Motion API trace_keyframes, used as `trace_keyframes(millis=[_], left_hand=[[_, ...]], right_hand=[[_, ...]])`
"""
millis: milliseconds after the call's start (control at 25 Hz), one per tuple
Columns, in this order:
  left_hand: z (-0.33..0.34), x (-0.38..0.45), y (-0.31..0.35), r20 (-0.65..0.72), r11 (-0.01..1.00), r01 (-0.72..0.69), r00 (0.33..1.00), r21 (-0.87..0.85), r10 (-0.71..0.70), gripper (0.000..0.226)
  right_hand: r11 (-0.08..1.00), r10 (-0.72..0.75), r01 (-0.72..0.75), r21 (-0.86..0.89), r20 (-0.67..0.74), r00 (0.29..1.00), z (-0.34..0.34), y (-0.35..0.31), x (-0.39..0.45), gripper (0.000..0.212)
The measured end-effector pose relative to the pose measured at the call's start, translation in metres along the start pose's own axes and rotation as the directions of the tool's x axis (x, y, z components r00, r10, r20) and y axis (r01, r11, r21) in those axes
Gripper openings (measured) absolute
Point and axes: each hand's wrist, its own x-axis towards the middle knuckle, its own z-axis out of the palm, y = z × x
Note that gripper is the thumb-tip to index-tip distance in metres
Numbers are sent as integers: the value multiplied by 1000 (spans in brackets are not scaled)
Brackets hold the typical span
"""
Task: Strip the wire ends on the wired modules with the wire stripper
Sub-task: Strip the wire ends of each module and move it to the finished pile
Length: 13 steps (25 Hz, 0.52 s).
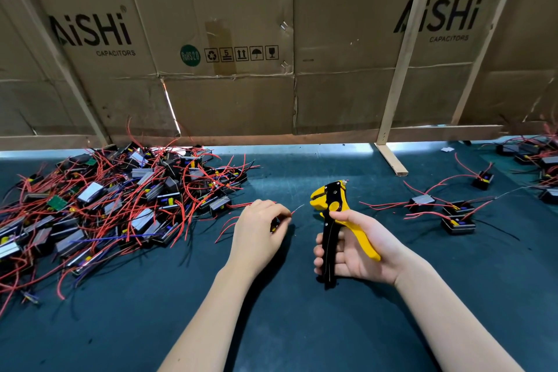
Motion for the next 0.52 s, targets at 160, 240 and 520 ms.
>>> trace_keyframes(millis=[160, 240, 520], left_hand=[[0, -1, -1, -22, 1000, 25, 999, 17, -24, 3], [-1, -1, -3, -41, 998, 54, 998, 21, -53, 4], [-7, 1, -6, -36, 896, 298, 944, -331, -327, 11]], right_hand=[[1000, -5, 5, -7, 14, 1000, 0, 1, 0, 47], [1000, -6, 6, -20, 26, 1000, 0, 0, -1, 47], [990, -5, 15, -137, 73, 997, -4, 0, -2, 52]])
